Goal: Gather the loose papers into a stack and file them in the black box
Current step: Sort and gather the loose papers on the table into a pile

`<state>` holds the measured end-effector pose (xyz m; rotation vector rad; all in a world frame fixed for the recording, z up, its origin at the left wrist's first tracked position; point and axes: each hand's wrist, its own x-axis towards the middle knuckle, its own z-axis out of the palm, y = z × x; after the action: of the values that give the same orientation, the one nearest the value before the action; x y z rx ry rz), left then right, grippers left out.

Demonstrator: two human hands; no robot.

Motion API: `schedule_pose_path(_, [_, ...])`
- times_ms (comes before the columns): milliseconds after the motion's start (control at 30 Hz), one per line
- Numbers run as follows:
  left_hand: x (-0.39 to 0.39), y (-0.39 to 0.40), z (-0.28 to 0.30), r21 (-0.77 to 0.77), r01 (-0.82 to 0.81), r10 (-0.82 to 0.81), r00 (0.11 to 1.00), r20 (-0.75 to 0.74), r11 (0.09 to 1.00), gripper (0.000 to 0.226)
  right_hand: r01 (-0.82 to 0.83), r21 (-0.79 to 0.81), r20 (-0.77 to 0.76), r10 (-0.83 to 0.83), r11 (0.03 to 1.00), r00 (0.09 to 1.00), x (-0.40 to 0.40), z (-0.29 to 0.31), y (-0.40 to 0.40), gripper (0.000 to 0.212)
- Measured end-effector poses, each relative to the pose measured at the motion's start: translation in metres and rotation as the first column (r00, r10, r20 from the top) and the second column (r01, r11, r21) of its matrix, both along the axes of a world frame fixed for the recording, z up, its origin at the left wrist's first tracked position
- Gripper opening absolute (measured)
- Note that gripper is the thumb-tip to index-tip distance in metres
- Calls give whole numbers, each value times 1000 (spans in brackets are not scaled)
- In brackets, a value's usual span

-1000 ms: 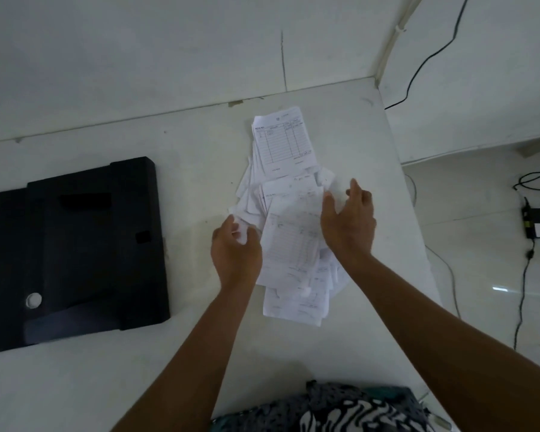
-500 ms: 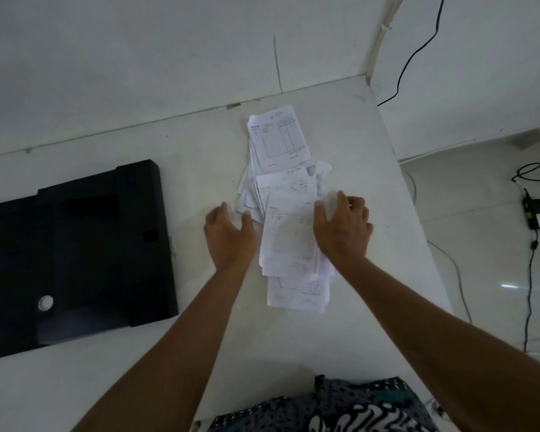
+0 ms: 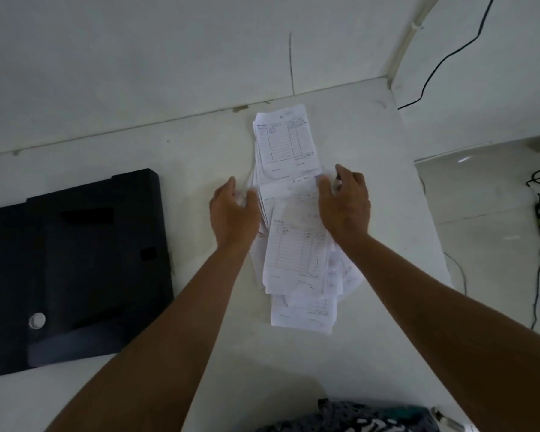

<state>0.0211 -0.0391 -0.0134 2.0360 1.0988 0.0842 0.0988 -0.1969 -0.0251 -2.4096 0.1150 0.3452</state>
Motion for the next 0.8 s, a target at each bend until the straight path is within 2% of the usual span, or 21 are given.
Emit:
schedule_pose_path(100, [22,-1,1,-57,5,-6,1000,-17,998,55,38,58,-26,-37,998,999,10,4,10,30])
schedule_pose_path(200, [44,2,4,-90,-56,50,997,-67,994,53,76,83,-61,-71,994,996,14,5,11,26])
schedule_pose_path(333, [72,11,10,-217,-72,54,995,-84,973,35,70,151,-77,-59,986,995,17,1,2,21])
schedule_pose_path(433, [82,9,10,-200,-68,58,997,-56,977,26,109,230,-99,-88,967,991,22,2,-2,15])
schedule_pose_path(567, [75,4,10,-208,-154,157,988,-2,966,17,253,297,-93,-236,921,967,23,6,-5,18])
schedule_pose_path(667, [62,2,10,-201,-201,205,979,-1,959,15,403,294,-86,-396,867,914,18,6,-7,21])
schedule_pose_path(700, [57,1,9,-195,-205,208,978,-6,959,15,402,286,-85,-395,870,915,15,7,-8,22])
schedule_pose_path(800, [47,0,7,-197,-187,186,982,-22,962,17,216,146,-29,-215,965,976,8,5,-9,10])
